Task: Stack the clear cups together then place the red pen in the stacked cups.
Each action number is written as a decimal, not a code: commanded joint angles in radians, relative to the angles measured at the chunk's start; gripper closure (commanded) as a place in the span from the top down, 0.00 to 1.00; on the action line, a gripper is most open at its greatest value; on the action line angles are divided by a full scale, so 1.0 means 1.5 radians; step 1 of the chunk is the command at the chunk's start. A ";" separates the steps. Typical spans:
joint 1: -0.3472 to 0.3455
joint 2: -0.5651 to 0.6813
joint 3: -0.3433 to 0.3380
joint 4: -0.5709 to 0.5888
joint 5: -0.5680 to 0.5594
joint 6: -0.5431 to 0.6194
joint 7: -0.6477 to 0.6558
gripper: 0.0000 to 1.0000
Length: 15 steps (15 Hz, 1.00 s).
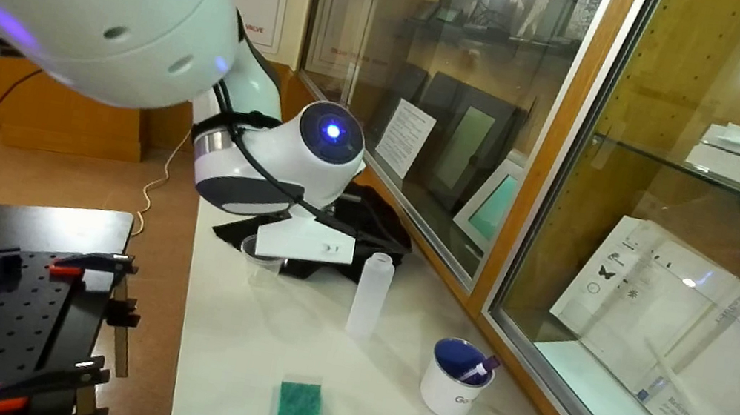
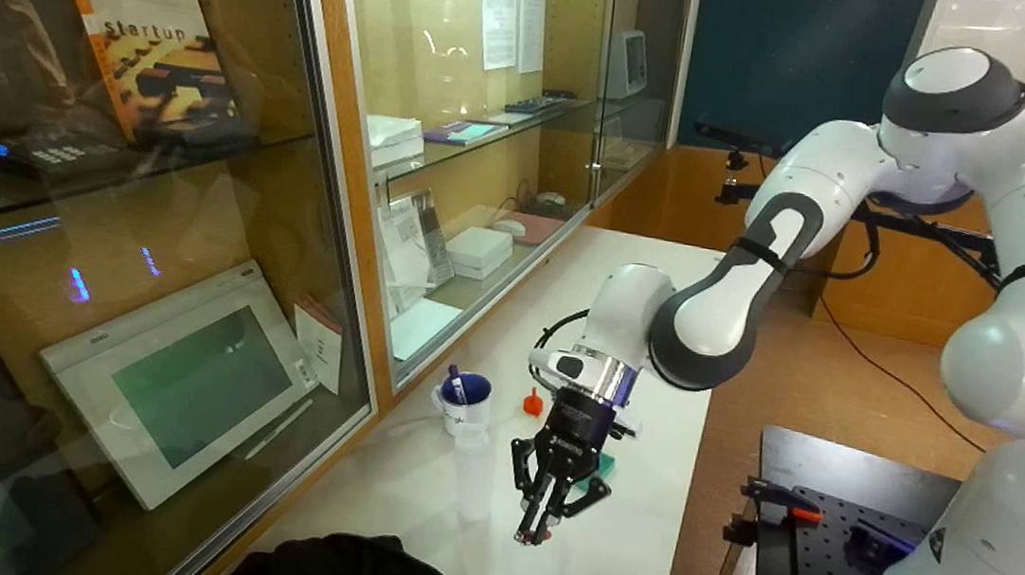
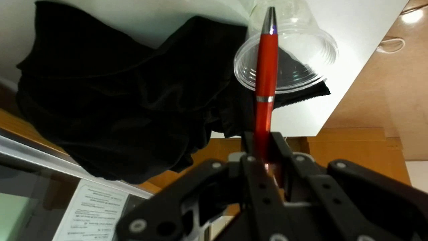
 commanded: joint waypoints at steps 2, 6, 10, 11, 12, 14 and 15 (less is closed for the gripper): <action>-0.049 0.110 0.015 0.019 0.029 -0.082 -0.116 0.04; -0.065 0.170 0.012 0.041 0.067 -0.153 -0.197 0.04; -0.062 0.216 0.007 0.067 0.105 -0.205 -0.269 0.04; -0.058 0.226 0.004 0.076 0.113 -0.214 -0.284 0.04; -0.053 0.233 0.002 0.082 0.121 -0.219 -0.298 0.04; -0.043 0.248 -0.002 0.099 0.134 -0.228 -0.323 0.04; -0.034 0.258 -0.006 0.110 0.141 -0.235 -0.332 0.04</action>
